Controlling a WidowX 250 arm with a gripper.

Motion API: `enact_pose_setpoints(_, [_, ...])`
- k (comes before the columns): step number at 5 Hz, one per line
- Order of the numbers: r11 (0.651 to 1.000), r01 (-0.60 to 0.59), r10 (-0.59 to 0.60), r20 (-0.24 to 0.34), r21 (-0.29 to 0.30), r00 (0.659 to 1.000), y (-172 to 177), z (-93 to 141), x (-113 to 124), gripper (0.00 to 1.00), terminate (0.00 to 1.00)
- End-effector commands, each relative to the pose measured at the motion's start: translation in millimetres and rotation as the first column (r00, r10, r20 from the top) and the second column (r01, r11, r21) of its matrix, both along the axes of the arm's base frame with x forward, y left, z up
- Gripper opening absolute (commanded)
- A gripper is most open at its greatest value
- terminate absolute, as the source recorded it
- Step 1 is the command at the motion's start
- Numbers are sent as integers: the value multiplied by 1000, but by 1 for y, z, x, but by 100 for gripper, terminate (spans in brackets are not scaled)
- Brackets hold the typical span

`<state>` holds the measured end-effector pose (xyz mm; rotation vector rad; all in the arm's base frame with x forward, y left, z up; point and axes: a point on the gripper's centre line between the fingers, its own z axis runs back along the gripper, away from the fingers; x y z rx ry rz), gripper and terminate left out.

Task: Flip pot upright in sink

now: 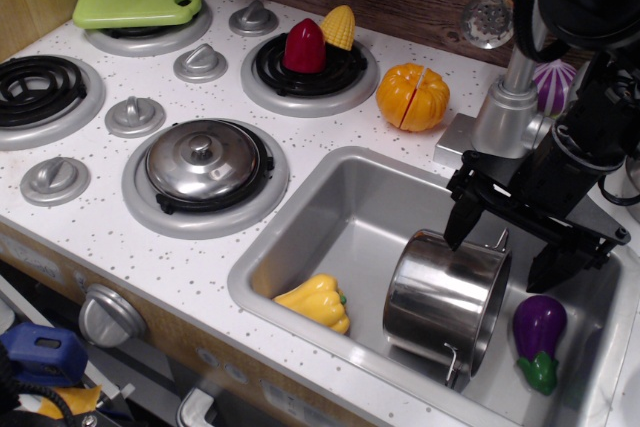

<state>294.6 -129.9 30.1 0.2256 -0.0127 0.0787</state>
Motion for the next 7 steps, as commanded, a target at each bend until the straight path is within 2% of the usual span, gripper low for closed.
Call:
enact_pose_setpoints(1, [1000,0,0,0,0,1000,0,0,0,100,0])
enact_pose_setpoints(2, [985,-9,11,-12,174,1000,-7,-7,0,100,0])
enact_pose_setpoints(3, [957,-18,22,-12,290,1000,-10,-13,-1,100,0])
enact_pose_setpoints(4, [930,-27,17,31,366,999,-5,-24,-4,100,0])
enact_pose_setpoints(5, [911,-12,-12,55,412,998,4,-30,-9,100,0])
enact_pose_setpoints(6, [898,21,-46,46,439,998,13,-28,-9,100,0])
enact_pose_setpoints(7, [906,34,-64,56,421,996,24,-24,-10,100,0])
